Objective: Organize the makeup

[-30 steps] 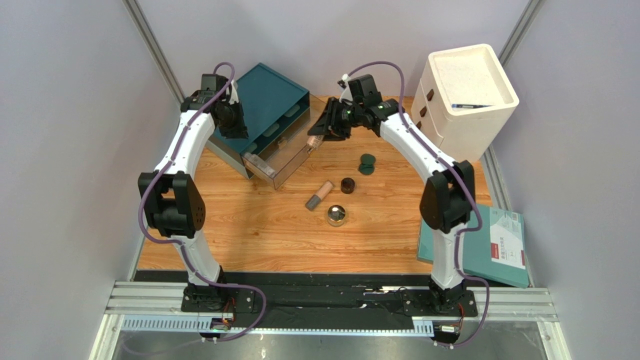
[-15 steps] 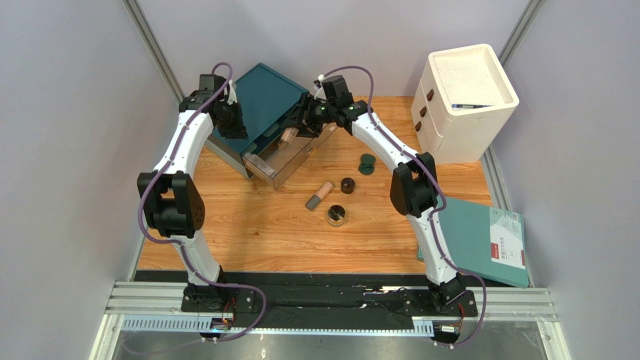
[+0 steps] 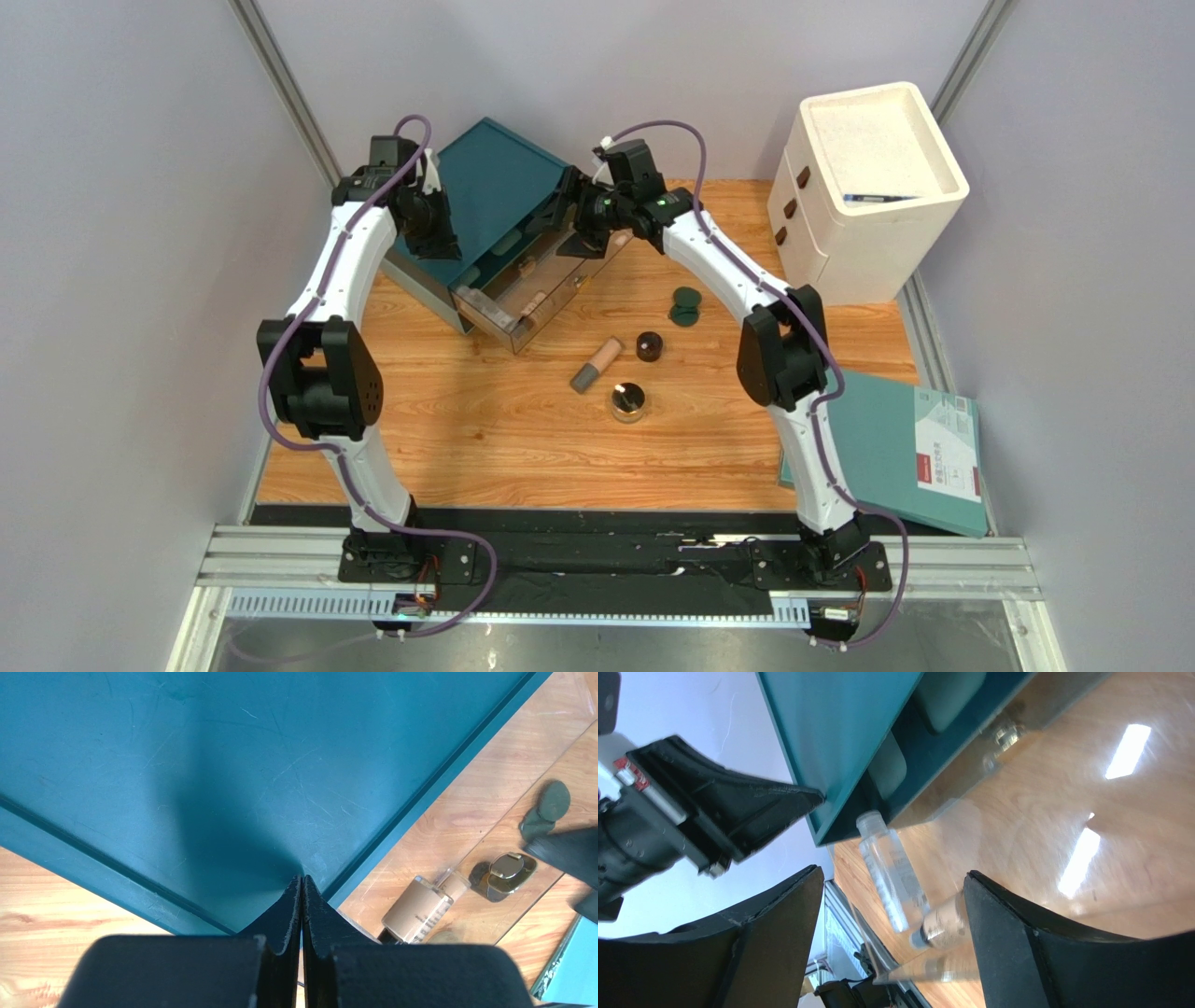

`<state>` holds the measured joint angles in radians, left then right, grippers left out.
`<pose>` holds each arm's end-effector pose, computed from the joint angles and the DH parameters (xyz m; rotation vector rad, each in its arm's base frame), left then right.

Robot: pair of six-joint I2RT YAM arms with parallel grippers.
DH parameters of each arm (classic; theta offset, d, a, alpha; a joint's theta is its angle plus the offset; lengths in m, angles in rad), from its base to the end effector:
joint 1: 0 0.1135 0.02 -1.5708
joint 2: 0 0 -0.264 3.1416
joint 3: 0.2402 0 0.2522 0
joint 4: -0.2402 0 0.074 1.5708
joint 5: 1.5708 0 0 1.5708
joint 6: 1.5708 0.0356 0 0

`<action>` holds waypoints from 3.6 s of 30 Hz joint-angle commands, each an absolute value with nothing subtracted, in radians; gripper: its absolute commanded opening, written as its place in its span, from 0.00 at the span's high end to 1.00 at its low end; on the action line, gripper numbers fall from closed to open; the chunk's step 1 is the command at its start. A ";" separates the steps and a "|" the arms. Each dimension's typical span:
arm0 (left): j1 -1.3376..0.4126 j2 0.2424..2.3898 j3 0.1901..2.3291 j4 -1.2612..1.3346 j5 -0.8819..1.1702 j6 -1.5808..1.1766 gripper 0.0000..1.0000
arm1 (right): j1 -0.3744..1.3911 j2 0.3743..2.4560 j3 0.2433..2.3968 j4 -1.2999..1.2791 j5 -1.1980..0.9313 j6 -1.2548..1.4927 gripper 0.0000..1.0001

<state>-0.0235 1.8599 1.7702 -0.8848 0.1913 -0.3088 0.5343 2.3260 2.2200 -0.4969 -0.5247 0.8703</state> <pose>0.4055 -0.0163 0.3142 -0.2892 2.5447 -0.3723 0.4533 0.2889 0.2800 0.0672 2.4193 1.3050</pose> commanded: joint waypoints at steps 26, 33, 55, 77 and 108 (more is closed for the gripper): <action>-0.008 1.901 1.733 -0.996 0.164 -0.268 1.00 | 0.486 2.089 1.738 -0.864 -0.397 0.818 0.31; -0.008 1.894 1.720 -0.991 0.161 -0.270 1.00 | 0.486 2.170 1.779 -0.845 -0.446 0.844 0.30; -0.009 1.884 1.709 -0.991 0.160 -0.273 1.00 | 0.535 2.298 1.809 -0.942 -0.361 0.775 0.95; -0.008 1.894 1.692 -0.971 0.184 -0.299 1.00 | 0.520 1.850 1.813 -0.697 -0.287 0.669 1.00; -0.006 1.930 1.764 -1.002 0.176 -0.268 1.00 | 0.532 2.238 2.212 -0.476 -0.357 0.940 0.34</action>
